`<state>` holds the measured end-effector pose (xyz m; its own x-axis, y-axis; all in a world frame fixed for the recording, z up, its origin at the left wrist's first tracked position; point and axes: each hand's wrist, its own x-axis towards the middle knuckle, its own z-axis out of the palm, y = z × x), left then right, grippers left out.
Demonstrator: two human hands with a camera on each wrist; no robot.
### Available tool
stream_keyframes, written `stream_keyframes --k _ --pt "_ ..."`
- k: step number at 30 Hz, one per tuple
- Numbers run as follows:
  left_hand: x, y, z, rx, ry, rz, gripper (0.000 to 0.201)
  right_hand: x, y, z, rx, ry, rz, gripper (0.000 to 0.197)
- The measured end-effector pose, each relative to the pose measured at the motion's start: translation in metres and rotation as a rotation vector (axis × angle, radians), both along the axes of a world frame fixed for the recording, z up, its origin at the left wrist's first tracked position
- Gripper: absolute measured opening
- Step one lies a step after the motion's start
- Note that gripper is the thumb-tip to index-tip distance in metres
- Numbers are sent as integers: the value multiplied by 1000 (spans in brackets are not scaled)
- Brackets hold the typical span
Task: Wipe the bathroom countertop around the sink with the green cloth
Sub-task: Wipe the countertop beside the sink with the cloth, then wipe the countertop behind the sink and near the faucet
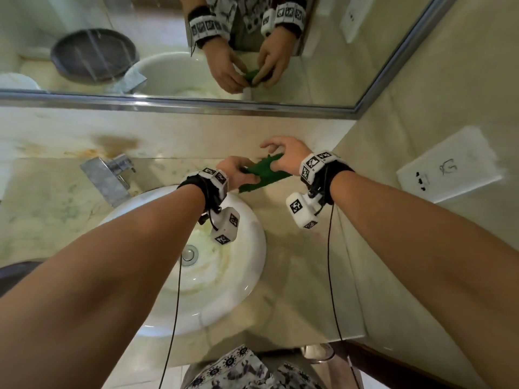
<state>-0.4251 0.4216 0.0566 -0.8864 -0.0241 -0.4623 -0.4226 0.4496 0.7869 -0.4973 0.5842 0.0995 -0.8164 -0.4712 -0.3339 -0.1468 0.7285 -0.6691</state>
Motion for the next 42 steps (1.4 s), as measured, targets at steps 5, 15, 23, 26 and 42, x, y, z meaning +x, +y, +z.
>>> stream_keyframes --k 5,15,23,26,42 --pt "10 0 27 252 -55 43 59 6 6 19 -278 -124 -207 54" --pt "15 8 62 426 -31 123 28 23 11 48 -470 -497 -363 48" --pt "14 9 72 541 -65 156 33 28 7 63 -475 -422 -237 59" --pt "19 11 77 528 -128 82 40 29 6 65 -506 -413 -217 59" --pt "16 10 88 759 -175 283 36 28 13 59 -447 -254 -233 36"
